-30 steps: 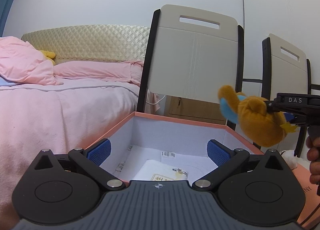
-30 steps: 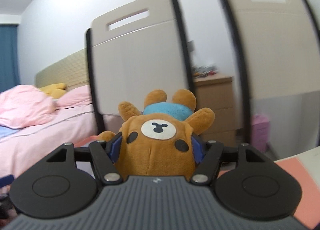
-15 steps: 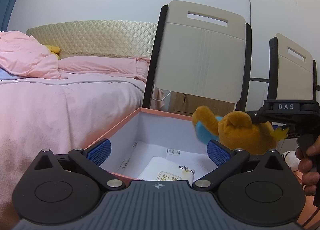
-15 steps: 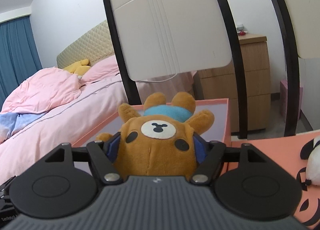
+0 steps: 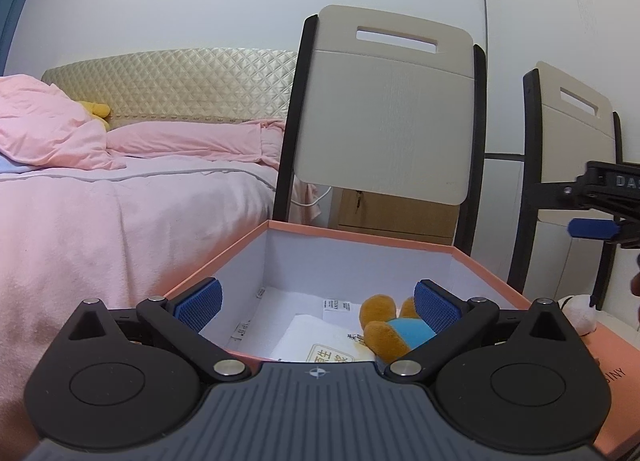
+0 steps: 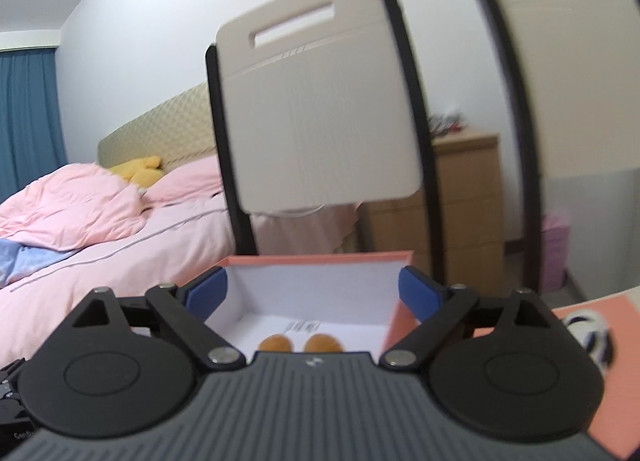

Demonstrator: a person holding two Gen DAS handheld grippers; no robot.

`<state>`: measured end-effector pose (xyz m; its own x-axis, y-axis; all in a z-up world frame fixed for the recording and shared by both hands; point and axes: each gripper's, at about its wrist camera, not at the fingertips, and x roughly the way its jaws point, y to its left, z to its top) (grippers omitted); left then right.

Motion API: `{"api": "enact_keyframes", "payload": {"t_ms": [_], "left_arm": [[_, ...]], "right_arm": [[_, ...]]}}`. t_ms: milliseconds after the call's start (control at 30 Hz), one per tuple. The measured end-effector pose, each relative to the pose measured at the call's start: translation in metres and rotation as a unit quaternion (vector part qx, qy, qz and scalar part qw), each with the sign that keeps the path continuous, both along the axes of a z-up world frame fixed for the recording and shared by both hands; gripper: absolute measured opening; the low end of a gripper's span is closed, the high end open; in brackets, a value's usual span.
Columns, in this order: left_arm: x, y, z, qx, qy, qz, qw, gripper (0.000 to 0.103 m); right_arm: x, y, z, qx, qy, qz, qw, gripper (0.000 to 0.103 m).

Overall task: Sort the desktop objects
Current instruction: 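Withdraw the right gripper from the box toward the panda plush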

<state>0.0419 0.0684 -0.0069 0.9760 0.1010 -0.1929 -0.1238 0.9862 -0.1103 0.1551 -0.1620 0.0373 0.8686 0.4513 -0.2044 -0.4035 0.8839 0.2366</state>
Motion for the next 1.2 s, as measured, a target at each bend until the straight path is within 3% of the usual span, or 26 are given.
{"api": "enact_keyframes", "payload": {"t_ms": [467,567,1200], "left_arm": [[-0.003,-0.010,-0.003,0.008,-0.004,-0.011,0.9999,0.103],[-0.003,-0.010,-0.003,0.009,-0.004,-0.012,0.9999,0.103],[-0.003,-0.012,-0.002,0.011,-0.002,-0.011,0.9999,0.103]], "right_arm": [[-0.073,-0.037,-0.021,0.013,-0.016,-0.081,0.996,0.099],[-0.080,-0.035,-0.023,0.003,-0.020,-0.089,0.996,0.103],[-0.088,-0.027,-0.033,-0.013,-0.015,-0.095,0.995,0.103]]}}
